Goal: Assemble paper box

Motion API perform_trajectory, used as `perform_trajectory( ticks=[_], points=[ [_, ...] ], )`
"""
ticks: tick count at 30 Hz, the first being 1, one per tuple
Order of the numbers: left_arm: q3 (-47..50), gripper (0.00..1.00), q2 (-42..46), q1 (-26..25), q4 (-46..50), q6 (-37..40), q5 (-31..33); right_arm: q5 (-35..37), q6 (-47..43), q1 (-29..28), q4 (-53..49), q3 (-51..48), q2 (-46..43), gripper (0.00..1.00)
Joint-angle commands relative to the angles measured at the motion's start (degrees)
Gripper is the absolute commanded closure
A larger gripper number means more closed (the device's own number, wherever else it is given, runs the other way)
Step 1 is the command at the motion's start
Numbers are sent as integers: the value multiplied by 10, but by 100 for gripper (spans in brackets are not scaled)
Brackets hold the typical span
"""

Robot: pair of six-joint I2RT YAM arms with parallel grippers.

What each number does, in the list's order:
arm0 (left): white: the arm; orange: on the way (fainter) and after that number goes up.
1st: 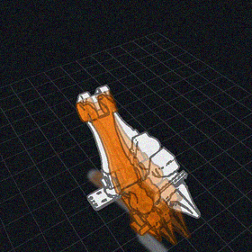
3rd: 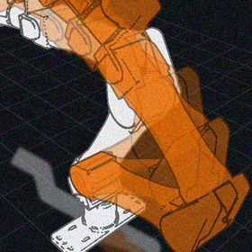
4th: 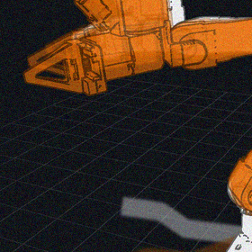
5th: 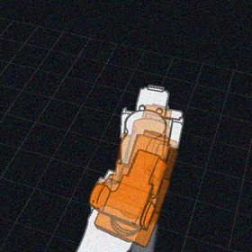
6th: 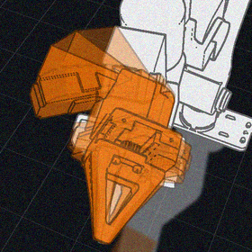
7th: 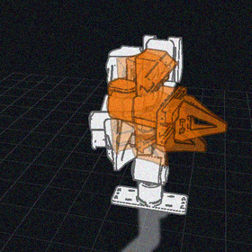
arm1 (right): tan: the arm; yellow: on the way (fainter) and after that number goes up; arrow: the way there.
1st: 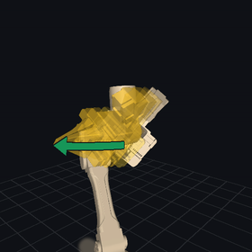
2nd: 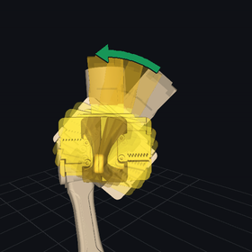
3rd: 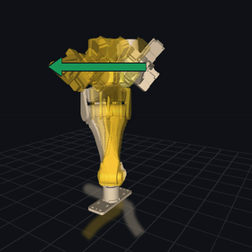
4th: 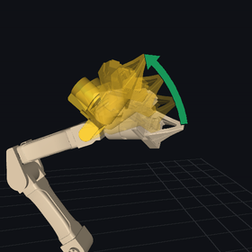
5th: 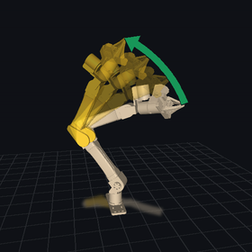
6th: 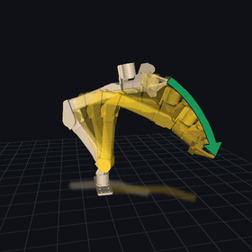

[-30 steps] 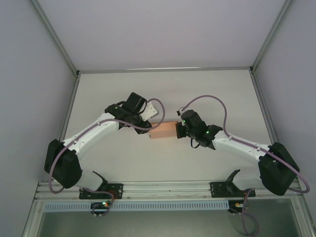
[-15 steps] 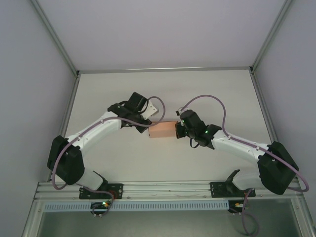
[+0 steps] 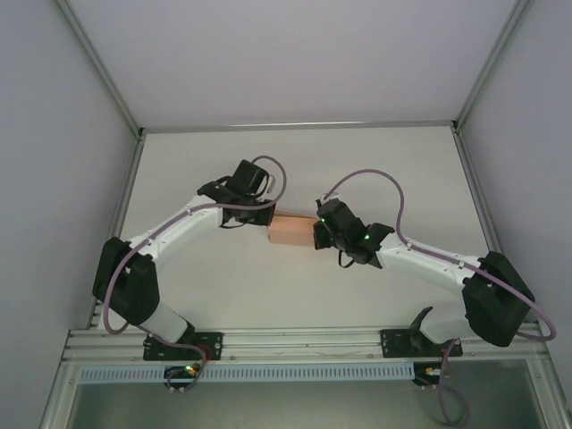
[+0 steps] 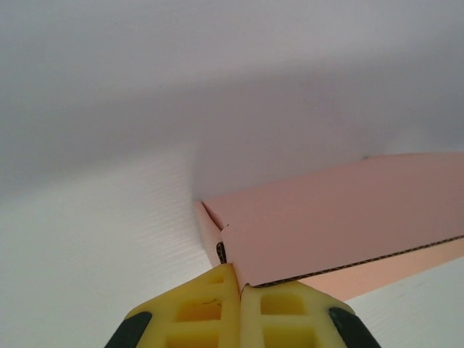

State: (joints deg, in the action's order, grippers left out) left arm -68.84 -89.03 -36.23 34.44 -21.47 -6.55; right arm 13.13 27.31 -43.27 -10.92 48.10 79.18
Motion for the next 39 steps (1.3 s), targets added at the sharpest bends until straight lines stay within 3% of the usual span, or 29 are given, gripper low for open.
perform_trajectory(
  ticks=[1, 5, 21, 39],
  points=[
    [8, 100, 17, 27, 3, -69, -38, -12, 20, -7, -92, -17, 30, 100],
    [15, 100, 20, 33, 5, -75, -48, -12, 18, -7, -92, -15, 33, 100],
    [114, 100, 9, -7, 12, -73, 64, 4, -46, -6, -26, -57, 29, 100],
    [230, 100, 35, -45, 17, -128, 77, 2, -52, -6, -4, -78, 18, 100]
  ],
)
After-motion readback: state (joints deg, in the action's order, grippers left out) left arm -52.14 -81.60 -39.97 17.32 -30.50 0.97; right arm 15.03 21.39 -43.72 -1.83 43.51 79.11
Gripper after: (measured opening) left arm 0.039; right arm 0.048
